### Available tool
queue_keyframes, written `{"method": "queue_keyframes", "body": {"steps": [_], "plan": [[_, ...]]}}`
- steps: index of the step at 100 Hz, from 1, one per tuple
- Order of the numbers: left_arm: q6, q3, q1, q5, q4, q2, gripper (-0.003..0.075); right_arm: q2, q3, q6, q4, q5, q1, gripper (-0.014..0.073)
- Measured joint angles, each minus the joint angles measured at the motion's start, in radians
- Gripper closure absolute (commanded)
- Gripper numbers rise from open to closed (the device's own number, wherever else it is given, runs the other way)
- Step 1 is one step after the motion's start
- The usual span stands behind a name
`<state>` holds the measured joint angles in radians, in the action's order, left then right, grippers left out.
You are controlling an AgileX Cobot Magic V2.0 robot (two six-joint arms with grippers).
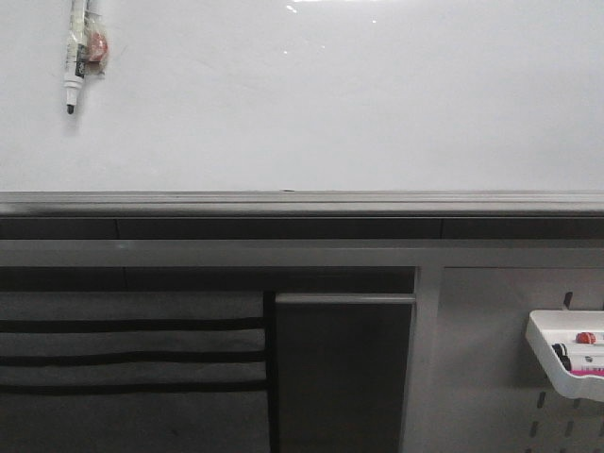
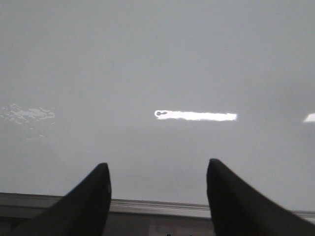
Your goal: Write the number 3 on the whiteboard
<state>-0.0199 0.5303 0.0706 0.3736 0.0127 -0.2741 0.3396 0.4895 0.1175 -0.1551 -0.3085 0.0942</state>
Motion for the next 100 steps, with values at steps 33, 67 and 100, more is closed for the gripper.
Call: {"method": "queue_keyframes", "body": {"steps": [33, 67, 100], "plan": [[0.000, 0.000, 0.000, 0.001, -0.013, -0.008, 0.0320, 0.000, 0.000, 0.000, 0.000, -0.026, 0.000, 0.0203], [-0.152, 0.069, 0.031, 0.060, -0.151, -0.211, 0.0379, 0.056, 0.059, -0.010, 0.007, -0.135, 0.004, 0.0155], [-0.223, 0.148, 0.172, -0.044, -0.212, -0.585, 0.0387, 0.155, 0.098, -0.019, 0.025, -0.136, 0.018, 0.0116]]}}
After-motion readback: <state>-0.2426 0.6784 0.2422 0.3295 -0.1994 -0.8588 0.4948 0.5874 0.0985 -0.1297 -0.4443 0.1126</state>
